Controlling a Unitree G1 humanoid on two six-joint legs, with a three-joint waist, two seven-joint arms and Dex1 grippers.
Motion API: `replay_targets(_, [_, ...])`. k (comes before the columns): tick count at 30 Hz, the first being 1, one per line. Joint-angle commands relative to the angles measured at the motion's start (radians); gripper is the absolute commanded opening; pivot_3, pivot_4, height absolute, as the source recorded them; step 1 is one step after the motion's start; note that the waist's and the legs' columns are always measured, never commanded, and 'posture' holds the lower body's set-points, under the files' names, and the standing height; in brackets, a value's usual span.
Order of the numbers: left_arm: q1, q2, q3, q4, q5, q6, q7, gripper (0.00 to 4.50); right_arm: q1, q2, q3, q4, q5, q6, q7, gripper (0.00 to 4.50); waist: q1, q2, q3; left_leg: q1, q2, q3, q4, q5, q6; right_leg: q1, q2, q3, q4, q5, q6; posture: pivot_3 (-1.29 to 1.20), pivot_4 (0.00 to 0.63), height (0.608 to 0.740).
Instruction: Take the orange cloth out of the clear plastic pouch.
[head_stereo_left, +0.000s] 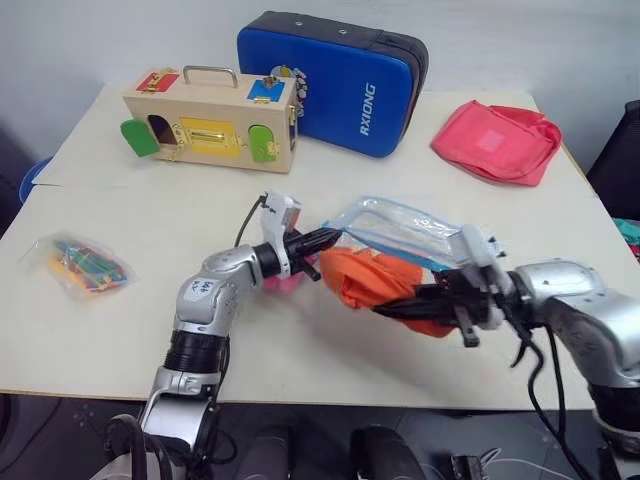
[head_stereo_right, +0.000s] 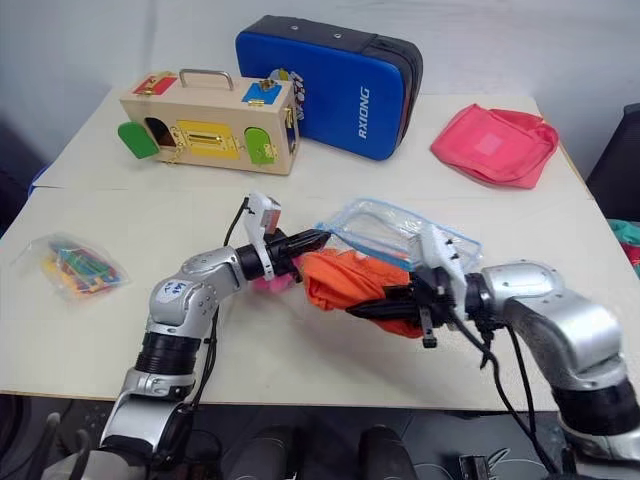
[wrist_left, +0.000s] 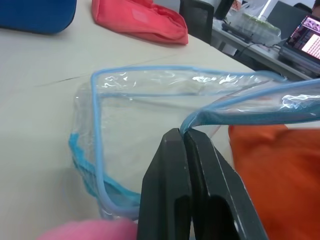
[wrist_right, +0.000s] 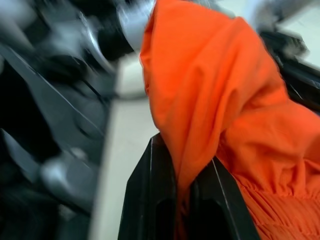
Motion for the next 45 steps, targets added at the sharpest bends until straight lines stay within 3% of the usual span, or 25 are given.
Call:
replay_targets(1, [0.009, 0.028, 0.009, -0.031, 0.006, -0.014, 0.009, 0.0, 0.041, -0.038, -0.195, -0.052, 0.265, 0.089, -0.117, 0.01, 0.005, 0.0, 0.0, 0.0, 0.0, 0.0, 0.0, 0.0, 0.0, 0.0, 0.0, 0.0, 0.0, 0.0, 0.0, 0.0, 0.15, 0.74])
replay_targets(9, [0.003, 0.092, 0.027, 0.002, 0.015, -0.057, 0.001, 0.0, 0.062, -0.18, -0.537, 0.101, 0.726, 0.114, -0.457, 0.01, 0.014, -0.001, 0.0, 0.0, 0.0, 0.001, 0.0, 0.0, 0.001, 0.001, 0.0, 0.0, -0.001, 0.0, 0.0, 0.0, 0.15, 0.74])
replay_targets(12, [-0.003, 0.116, 0.028, 0.017, 0.022, -0.083, -0.01, 0.0, 0.028, -0.217, -0.633, 0.228, 0.674, 0.069, -0.501, 0.01, 0.015, -0.001, 0.001, 0.0, 0.0, 0.001, 0.0, -0.001, 0.001, 0.001, 0.0, 0.0, -0.001, 0.0, 0.0, 0.0, 0.15, 0.74])
replay_targets(15, [-0.003, 0.14, 0.028, 0.022, 0.026, -0.096, -0.022, 0.0, 0.047, -0.295, -0.641, 0.291, 0.413, -0.028, -0.388, 0.01, 0.015, -0.001, 0.001, 0.0, 0.0, 0.002, 0.0, -0.001, 0.002, 0.001, 0.0, 0.001, -0.001, 0.0, 0.0, 0.0, 0.15, 0.74])
replay_targets(18, [0.006, 0.161, 0.035, 0.02, 0.028, -0.106, -0.027, 0.0, 0.054, -0.389, -0.582, 0.395, 0.091, -0.268, -0.239, 0.01, 0.014, -0.001, 0.001, 0.0, 0.0, 0.003, -0.001, -0.001, 0.002, 0.0, 0.0, 0.002, -0.001, 0.0, 0.0, 0.0, 0.15, 0.74])
replay_targets(20, [0.026, 0.177, 0.034, 0.015, 0.033, -0.119, -0.037, 0.0, 0.116, -0.44, -0.466, 0.483, -0.233, -0.613, -0.117, 0.01, 0.013, -0.001, 0.0, 0.0, 0.0, 0.004, -0.002, -0.001, 0.002, 0.0, 0.0, 0.002, -0.001, 0.0, 0.0, 0.0, 0.15, 0.74])
replay_targets(22, [0.04, 0.187, 0.028, 0.011, 0.038, -0.132, -0.048, 0.0, 0.158, -0.448, -0.384, 0.572, -0.443, -0.879, -0.044, 0.01, 0.009, -0.001, 0.0, 0.001, 0.001, 0.004, -0.002, -0.001, 0.002, 0.0, 0.001, 0.003, -0.002, 0.0, 0.0, 0.0, 0.15, 0.74])
replay_targets(25, [0.062, 0.199, 0.008, 0.006, 0.06, -0.174, -0.061, 0.0, 0.184, -0.355, -0.28, 0.734, -0.608, -1.132, -0.058, 0.01, 0.002, -0.001, 0.001, 0.001, 0.001, 0.005, -0.003, -0.001, 0.002, 0.0, 0.001, 0.003, -0.001, 0.0, 0.0, 0.0, 0.15, 0.74])
replay_targets(30, [0.1, 0.192, 0.0, -0.014, 0.081, -0.223, -0.045, 0.0, 0.201, -0.233, -0.132, 0.938, -0.763, -1.343, -0.062, 0.01, -0.009, 0.001, 0.0, 0.001, 0.001, 0.005, -0.002, -0.001, 0.001, 0.0, 0.001, 0.002, -0.001, 0.0, 0.0, 0.0, 0.15, 0.74])
replay_targets(32, [0.124, 0.201, -0.014, -0.039, 0.083, -0.221, -0.061, 0.0, 0.23, -0.189, -0.115, 0.948, -0.736, -1.375, -0.031, 0.65, -0.01, 0.001, 0.0, 0.002, 0.001, 0.005, -0.002, -0.001, 0.001, 0.0, 0.001, 0.002, -0.001, 0.0, 0.0, 0.0, 0.15, 0.74])
replay_targets(37, [0.15, 0.239, 0.01, -0.079, 0.047, -0.209, -0.112, 1.22, 0.356, -0.178, -0.182, 0.793, -0.561, -1.274, 0.055, 2.24, -0.009, 0.002, 0.0, 0.002, 0.001, 0.004, -0.002, 0.0, 0.001, 0.0, 0.001, 0.002, -0.001, 0.0, 0.0, 0.0, 0.15, 0.74])
replay_targets(43, [0.199, 0.366, 0.092, -0.14, -0.063, -0.219, -0.293, 3.03, 0.55, -0.185, -0.379, 0.416, -0.244, -0.817, -0.003, 4.25, -0.01, 0.002, 0.0, 0.003, 0.002, 0.002, -0.003, 0.0, 0.001, 0.003, 0.001, 0.002, -0.002, 0.0, 0.0, 0.0, 0.15, 0.74])
replay_targets(45, [0.253, 0.468, 0.15, -0.124, -0.087, -0.281, -0.426, 3.05, 0.591, -0.173, -0.406, 0.258, -0.153, -0.697, -0.055, 4.48, -0.012, 0.003, 0.0, 0.004, 0.002, 0.002, -0.003, 0.0, 0.001, 0.003, 0.001, 0.002, -0.005, 0.0, 0.0, 0.0, 0.15, 0.74])
